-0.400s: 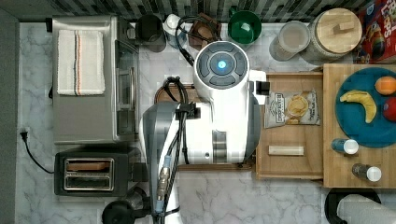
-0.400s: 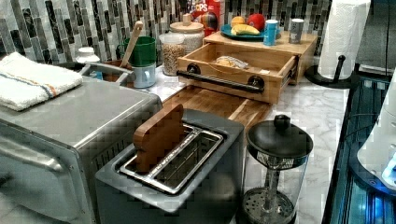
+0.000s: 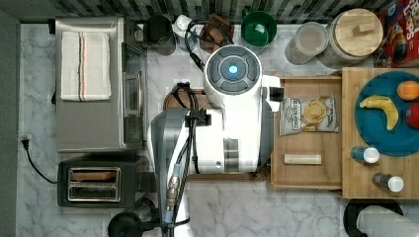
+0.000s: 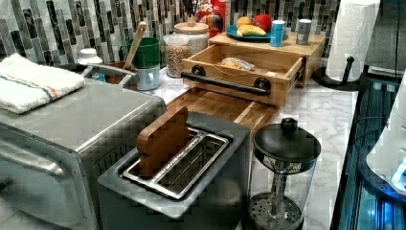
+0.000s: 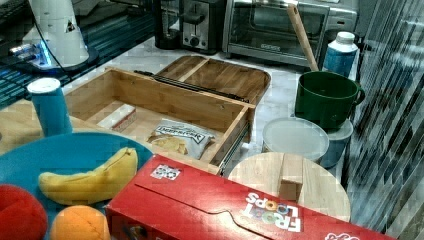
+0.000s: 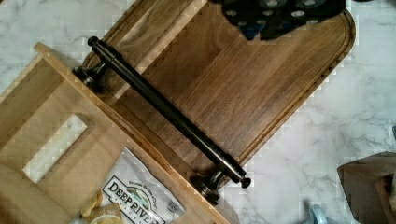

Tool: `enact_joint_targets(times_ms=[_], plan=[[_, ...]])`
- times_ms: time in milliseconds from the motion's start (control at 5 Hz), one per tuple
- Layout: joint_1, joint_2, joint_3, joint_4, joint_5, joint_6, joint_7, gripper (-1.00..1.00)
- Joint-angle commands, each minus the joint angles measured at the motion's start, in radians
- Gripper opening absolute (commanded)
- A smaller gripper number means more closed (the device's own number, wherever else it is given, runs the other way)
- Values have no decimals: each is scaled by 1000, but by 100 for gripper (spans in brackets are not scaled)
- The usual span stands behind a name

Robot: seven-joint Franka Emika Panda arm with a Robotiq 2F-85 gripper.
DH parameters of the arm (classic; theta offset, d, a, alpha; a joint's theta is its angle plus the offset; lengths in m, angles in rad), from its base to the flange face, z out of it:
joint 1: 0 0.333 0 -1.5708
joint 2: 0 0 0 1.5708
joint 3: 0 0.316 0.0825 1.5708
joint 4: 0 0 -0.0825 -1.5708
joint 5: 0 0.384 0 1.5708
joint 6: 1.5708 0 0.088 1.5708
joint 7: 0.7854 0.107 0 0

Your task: Pick up the butter.

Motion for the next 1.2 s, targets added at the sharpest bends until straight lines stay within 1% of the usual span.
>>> enact_joint_targets(times_ms=[200, 400, 600, 800, 1000, 1200], plan=[[-19, -69, -20, -137, 5, 115, 15, -100], [-43, -121, -45, -226, 6, 190, -37, -100], [-64, -116, -56, -215, -1, 169, -68, -100], [-66, -111, -81, -205, -19, 160, -77, -100], [-81, -106, -100, -215, -25, 193, -96, -100], [-107, -93, -112, -213, -25, 201, -72, -100]])
